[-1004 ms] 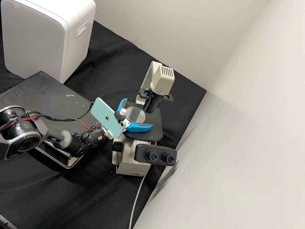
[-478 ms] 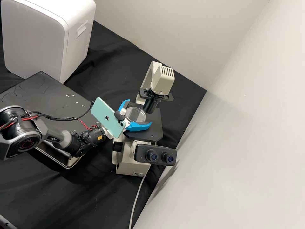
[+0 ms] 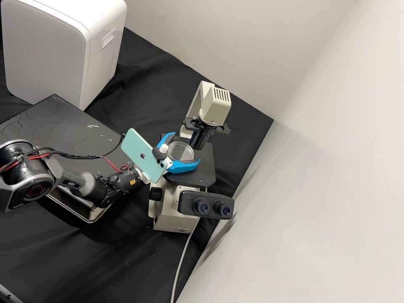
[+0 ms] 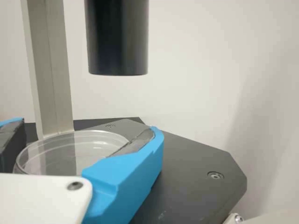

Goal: Place the petri dish on the bench

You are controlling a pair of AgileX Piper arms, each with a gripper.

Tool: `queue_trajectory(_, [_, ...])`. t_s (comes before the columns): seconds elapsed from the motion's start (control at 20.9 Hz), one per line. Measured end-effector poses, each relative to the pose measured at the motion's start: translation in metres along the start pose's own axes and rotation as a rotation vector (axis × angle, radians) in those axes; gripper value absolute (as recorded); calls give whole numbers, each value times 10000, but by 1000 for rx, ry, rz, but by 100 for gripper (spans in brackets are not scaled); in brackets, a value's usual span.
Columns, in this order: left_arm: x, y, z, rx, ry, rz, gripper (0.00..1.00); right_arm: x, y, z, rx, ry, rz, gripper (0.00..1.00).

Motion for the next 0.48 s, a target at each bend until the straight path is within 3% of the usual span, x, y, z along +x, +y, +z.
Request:
queue_trajectory(0.1, [0, 0, 0, 0, 0, 0, 100, 7, -7, 5, 16, 0, -3, 0])
queue_trajectory(0.48, [0, 0, 0, 0, 0, 0, 100, 8, -9, 1, 17, 4, -5, 0])
